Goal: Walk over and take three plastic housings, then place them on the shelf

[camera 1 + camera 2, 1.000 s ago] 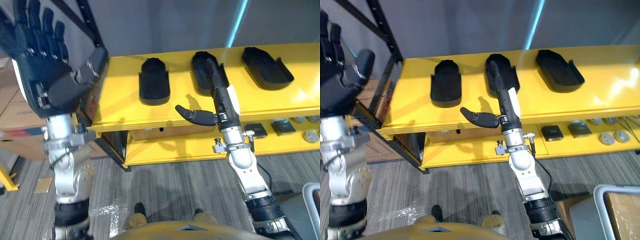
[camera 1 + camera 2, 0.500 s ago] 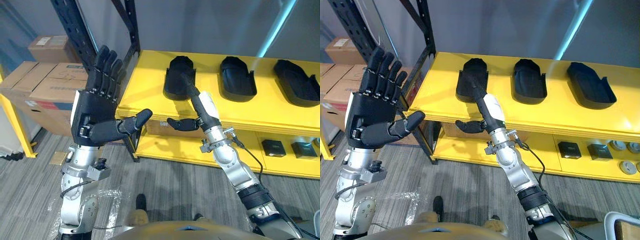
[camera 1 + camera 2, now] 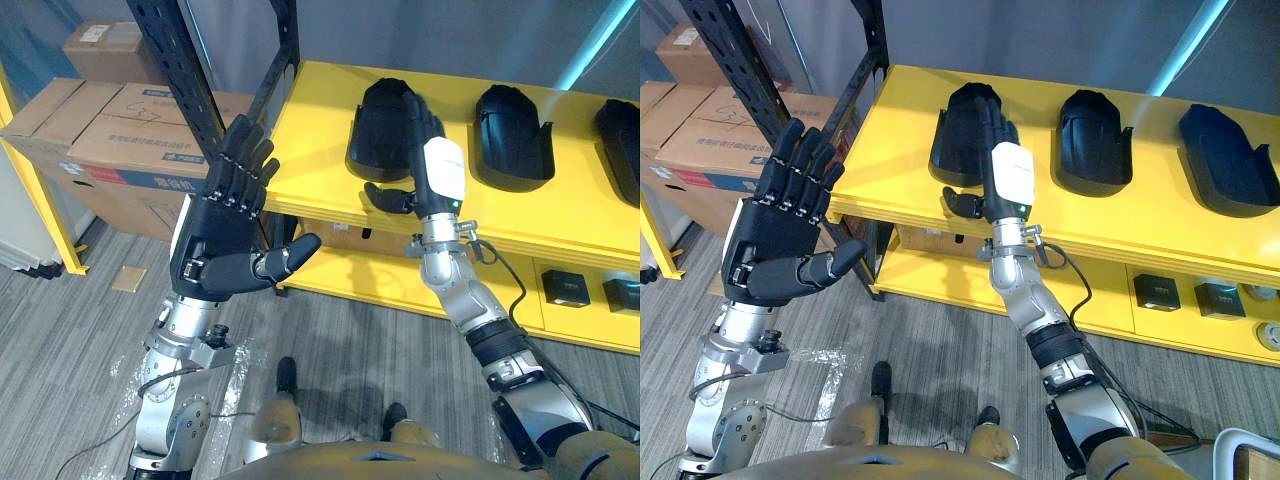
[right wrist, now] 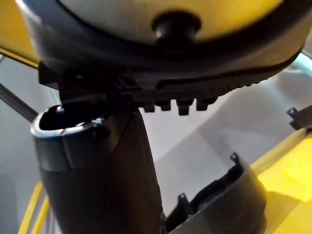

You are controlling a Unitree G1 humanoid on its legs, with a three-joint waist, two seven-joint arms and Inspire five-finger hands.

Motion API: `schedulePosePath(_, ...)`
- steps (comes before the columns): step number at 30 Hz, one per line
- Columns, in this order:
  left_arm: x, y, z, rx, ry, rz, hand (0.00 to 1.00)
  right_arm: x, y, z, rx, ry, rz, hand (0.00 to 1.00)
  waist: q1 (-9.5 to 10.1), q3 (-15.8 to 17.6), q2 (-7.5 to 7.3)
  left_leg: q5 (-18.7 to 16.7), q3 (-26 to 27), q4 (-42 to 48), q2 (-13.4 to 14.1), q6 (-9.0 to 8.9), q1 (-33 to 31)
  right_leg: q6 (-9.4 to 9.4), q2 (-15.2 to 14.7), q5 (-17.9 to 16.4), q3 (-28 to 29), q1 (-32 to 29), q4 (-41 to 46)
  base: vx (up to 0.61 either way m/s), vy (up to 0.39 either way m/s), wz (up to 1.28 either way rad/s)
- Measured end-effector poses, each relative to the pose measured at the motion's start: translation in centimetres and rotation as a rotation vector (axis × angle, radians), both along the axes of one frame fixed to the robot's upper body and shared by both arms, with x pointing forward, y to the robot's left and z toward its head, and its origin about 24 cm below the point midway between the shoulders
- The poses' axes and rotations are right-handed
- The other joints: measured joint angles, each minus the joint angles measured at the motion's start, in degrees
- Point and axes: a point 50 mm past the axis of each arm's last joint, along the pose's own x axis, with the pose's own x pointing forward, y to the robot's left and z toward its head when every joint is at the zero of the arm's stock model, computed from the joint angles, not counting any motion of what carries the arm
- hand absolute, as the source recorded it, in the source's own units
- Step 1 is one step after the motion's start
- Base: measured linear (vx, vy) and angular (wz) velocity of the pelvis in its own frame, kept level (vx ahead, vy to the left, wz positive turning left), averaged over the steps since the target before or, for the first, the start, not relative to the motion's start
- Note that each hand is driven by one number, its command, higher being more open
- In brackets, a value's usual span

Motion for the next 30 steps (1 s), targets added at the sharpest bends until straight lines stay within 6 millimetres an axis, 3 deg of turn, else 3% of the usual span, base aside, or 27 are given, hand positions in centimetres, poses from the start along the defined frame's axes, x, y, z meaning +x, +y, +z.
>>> schedulePosePath(6, 0.0, 0.2, 0.0, -0.003, 0.007, 0.016, 1.0, 0.7, -2.8, -0.1, -0.076, 0.026, -0.102, 1.0, 0.02, 1.4, 1.34, 0.1, -0.5, 0.0, -0.6, 0.1, -0.1, -0.06, -0.8, -0.7, -0.7, -0.1, 1.0, -0.02, -0.004, 0.05)
schedulePosePath(15, 0.0, 0.3, 0.0, 0.002, 0.01, 0.02, 1.0, 1.9, -4.8, 0.7, -0.118, 0.037, -0.166, 1.0, 0.01, 2.0, 1.73, 0.6, -1.0, 0.0, -0.9, 0.49, -0.8, 0.2, -1.4, -1.6, -1.0, -1.5, 3.3, 0.0, -0.015, 0.03)
schedulePosePath(23, 0.0, 0.5, 0.0, 0.018, 0.009, 0.021, 1.0, 2.7, -5.8, 1.9, -0.149, 0.017, -0.185, 1.0, 0.03, 3.2, 3.42, 0.7, -1.9, 0.0, -1.6, 0.32, -0.9, 0.08, -2.5, -3.7, -1.3, -2.6, 6.5, -0.04, -0.023, 0.06)
schedulePosePath(30, 0.0, 0.5, 0.0, 0.019, 0.013, 0.017, 1.0, 3.1, -6.1, 2.1, -0.151, 0.021, -0.211, 1.0, 0.67, 3.3, 3.65, -0.2, -2.1, -0.1, -1.5, 0.12, -1.0, 0.02, -2.6, -3.8, -1.3, -3.0, 7.1, -0.02, -0.032, 0.01)
